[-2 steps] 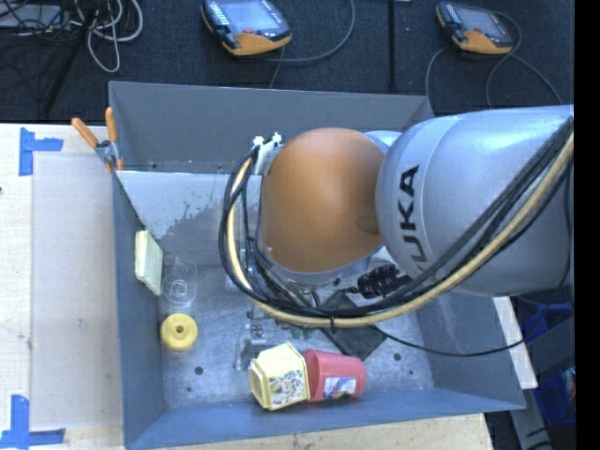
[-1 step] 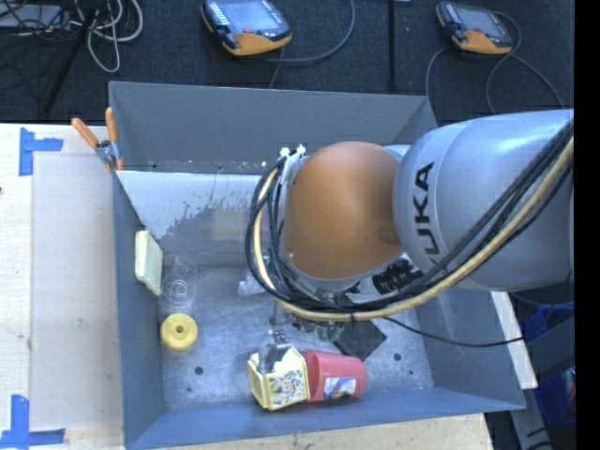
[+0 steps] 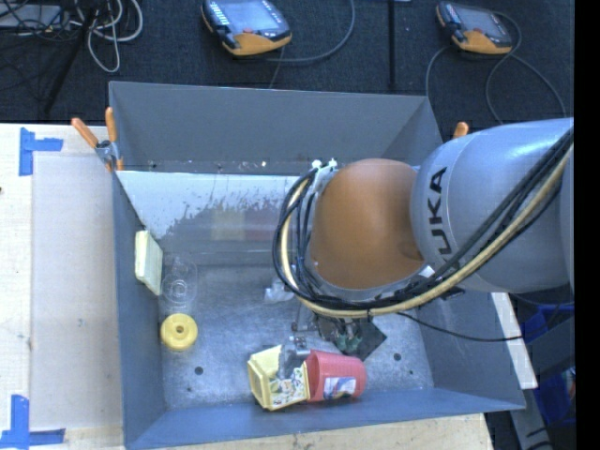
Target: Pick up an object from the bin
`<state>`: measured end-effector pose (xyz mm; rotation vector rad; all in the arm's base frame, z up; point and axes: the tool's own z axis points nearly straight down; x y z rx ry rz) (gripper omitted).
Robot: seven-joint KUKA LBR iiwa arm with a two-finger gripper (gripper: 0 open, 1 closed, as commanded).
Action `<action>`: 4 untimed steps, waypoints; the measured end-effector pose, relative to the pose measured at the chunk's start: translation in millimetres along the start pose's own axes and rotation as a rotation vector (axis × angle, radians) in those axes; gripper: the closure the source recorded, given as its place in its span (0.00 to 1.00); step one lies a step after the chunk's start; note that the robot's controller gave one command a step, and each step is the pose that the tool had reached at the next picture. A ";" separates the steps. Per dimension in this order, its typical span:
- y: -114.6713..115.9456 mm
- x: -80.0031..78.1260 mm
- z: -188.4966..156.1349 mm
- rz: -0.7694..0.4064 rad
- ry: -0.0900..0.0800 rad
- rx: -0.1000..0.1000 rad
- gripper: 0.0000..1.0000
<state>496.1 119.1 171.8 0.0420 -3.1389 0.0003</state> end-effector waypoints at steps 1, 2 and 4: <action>-15.7 5.6 22.6 -0.033 0.000 0.000 0.00; -16.5 -1.9 65.4 -0.182 -0.001 0.000 0.00; -15.9 -0.2 88.0 0.122 0.004 -0.003 1.00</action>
Offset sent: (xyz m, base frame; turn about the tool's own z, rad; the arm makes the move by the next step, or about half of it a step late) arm 0.0084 -0.0144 -0.1018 0.0593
